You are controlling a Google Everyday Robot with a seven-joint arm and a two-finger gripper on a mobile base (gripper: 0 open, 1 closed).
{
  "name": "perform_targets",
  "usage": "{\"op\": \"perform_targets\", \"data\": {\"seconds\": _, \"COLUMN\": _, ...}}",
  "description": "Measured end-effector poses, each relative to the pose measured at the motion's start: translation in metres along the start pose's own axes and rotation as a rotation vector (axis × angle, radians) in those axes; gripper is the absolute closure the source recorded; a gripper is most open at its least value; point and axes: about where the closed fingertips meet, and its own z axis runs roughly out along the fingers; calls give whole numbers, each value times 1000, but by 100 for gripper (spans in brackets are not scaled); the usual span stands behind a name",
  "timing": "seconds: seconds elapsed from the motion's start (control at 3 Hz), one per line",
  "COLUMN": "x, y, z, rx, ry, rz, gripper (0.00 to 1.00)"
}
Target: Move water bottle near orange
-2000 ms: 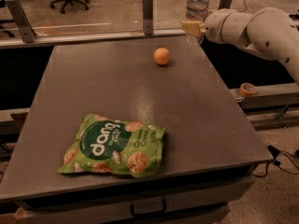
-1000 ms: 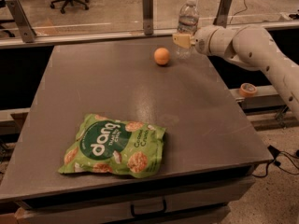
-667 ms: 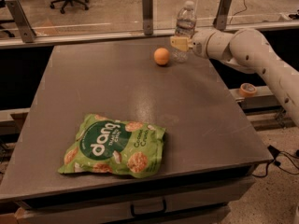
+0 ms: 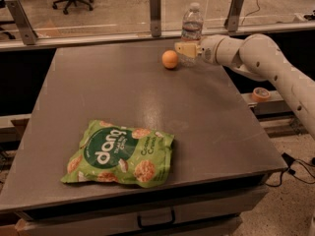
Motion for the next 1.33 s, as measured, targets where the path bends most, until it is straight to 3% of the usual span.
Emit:
{"op": "perform_targets", "data": {"seconds": 0.33, "x": 3, "y": -2, "z": -2, "rx": 8, "ry": 1, "rz": 8, "gripper": 0}}
{"op": "perform_targets", "data": {"seconds": 1.0, "x": 1, "y": -8, "z": -6, "rx": 22, "ry": -3, "rz": 3, "gripper": 0}}
{"op": "perform_targets", "data": {"seconds": 1.33, "x": -20, "y": -4, "z": -22, "rx": 13, "ry": -16, "rz": -33, "gripper": 0}}
